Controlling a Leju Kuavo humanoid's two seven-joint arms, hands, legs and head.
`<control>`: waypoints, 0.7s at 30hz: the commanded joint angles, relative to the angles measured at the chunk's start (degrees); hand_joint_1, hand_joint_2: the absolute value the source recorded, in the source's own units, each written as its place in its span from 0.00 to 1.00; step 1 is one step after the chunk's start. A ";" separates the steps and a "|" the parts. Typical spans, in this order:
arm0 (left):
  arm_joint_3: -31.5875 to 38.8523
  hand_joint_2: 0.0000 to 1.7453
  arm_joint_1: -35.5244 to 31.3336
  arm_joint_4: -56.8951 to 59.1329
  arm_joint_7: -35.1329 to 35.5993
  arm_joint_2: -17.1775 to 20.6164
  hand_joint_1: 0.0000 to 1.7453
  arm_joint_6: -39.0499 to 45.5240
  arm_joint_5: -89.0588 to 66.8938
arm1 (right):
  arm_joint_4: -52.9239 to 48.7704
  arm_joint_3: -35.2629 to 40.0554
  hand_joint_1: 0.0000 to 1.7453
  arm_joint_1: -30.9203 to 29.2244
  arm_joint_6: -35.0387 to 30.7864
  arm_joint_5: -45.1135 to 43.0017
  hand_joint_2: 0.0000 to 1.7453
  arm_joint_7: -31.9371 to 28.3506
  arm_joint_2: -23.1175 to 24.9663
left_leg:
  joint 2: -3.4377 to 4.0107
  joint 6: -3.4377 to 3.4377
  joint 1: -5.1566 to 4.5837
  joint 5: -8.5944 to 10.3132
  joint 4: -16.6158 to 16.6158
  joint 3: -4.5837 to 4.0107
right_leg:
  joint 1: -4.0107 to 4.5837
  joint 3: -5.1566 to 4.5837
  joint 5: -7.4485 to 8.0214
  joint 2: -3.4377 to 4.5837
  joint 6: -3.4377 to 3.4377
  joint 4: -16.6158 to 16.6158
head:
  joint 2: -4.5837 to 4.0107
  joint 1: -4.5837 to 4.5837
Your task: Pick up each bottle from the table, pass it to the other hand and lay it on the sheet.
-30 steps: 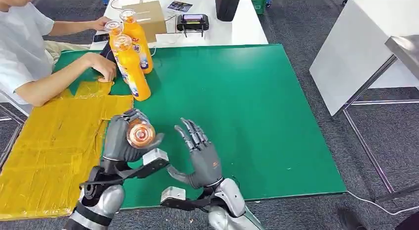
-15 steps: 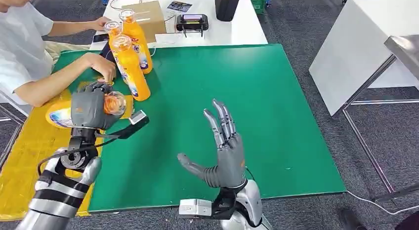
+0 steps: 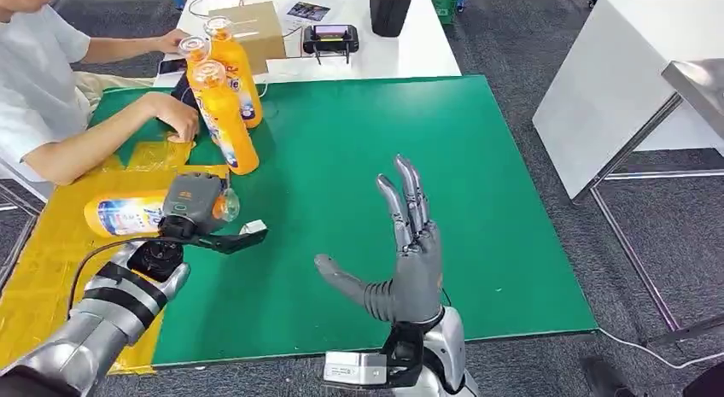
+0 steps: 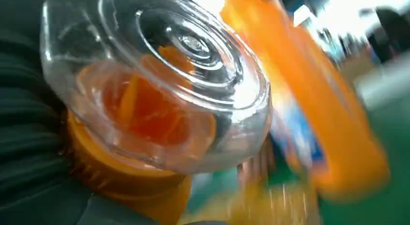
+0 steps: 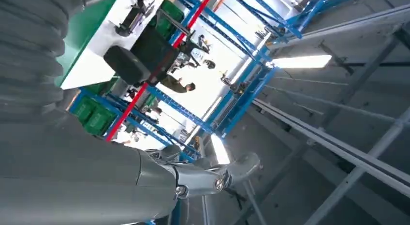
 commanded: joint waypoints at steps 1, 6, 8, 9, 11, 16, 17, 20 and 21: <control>5.38 1.00 -5.15 25.16 -2.07 -3.05 1.00 1.47 3.74 | 2.16 2.52 0.00 -3.09 0.24 -1.20 1.00 -0.06 -3.14 | -0.06 -0.03 0.06 -0.04 -0.03 0.14 | 0.02 0.13 -0.03 0.22 -0.05 -0.03 | 0.00 -0.02; 7.00 1.00 -5.67 26.22 0.14 -3.15 1.00 -0.43 2.78 | 2.38 2.84 0.00 -3.32 -0.15 -1.51 1.00 -0.05 -3.25 | -0.14 -0.03 0.06 -0.07 -0.04 0.24 | -0.01 0.24 -0.08 0.28 -0.06 0.00 | 0.00 -0.02; 9.23 1.00 -5.78 26.92 0.26 -2.97 1.00 -0.99 3.28 | 3.03 2.86 0.00 -3.47 -0.20 -1.89 1.00 0.10 -3.11 | -0.15 -0.04 0.08 -0.10 -0.02 0.29 | -0.01 0.28 -0.09 0.37 -0.09 0.02 | 0.00 -0.02; 10.05 1.00 -5.74 27.09 0.04 -2.94 1.00 -0.73 3.41 | 3.29 2.93 0.00 -3.51 -0.19 -2.00 1.00 0.08 -3.11 | -0.16 -0.03 0.08 -0.07 -0.03 0.25 | 0.00 0.25 -0.08 0.28 -0.08 0.01 | 0.00 0.00; 11.72 1.00 -5.50 27.03 -1.26 -2.88 1.00 0.08 4.17 | 3.69 3.05 0.00 -3.43 -0.42 -2.04 1.00 0.00 -3.12 | -0.16 -0.04 0.07 -0.08 -0.04 0.27 | -0.01 0.26 -0.08 0.34 -0.09 0.02 | 0.00 -0.02; 15.34 1.00 -3.02 23.96 -6.31 -2.74 0.00 10.77 5.37 | 3.73 2.83 0.00 -2.68 -1.05 -2.13 1.00 -0.04 -3.60 | -0.21 -0.06 0.08 -0.10 -0.10 0.44 | -0.01 0.41 -0.12 0.39 -0.12 0.00 | 0.00 0.00; 15.91 1.00 -2.45 22.88 -7.22 -2.91 0.00 12.57 5.63 | 3.78 2.76 0.00 -2.60 -1.05 -2.27 1.00 -0.12 -3.68 | -0.22 -0.05 0.07 -0.05 -0.08 0.34 | 0.00 0.32 -0.09 0.26 -0.09 0.00 | 0.00 0.00; 15.94 1.00 -2.41 22.84 -7.20 -3.07 0.00 12.53 5.61 | 3.82 2.74 0.00 -2.57 -1.04 -2.29 1.00 -0.14 -3.74 | -0.28 -0.05 0.09 -0.04 -0.05 0.30 | 0.01 0.30 -0.11 0.24 -0.07 0.02 | 0.00 -0.02; 17.49 1.00 -1.55 21.06 -9.36 -3.57 0.00 14.95 6.57 | 3.77 2.46 0.00 -2.34 -1.05 -2.37 1.00 -0.29 -3.60 | -0.24 -0.04 0.04 0.00 -0.05 0.21 | -0.02 0.20 -0.08 0.15 -0.05 0.05 | 0.00 -0.02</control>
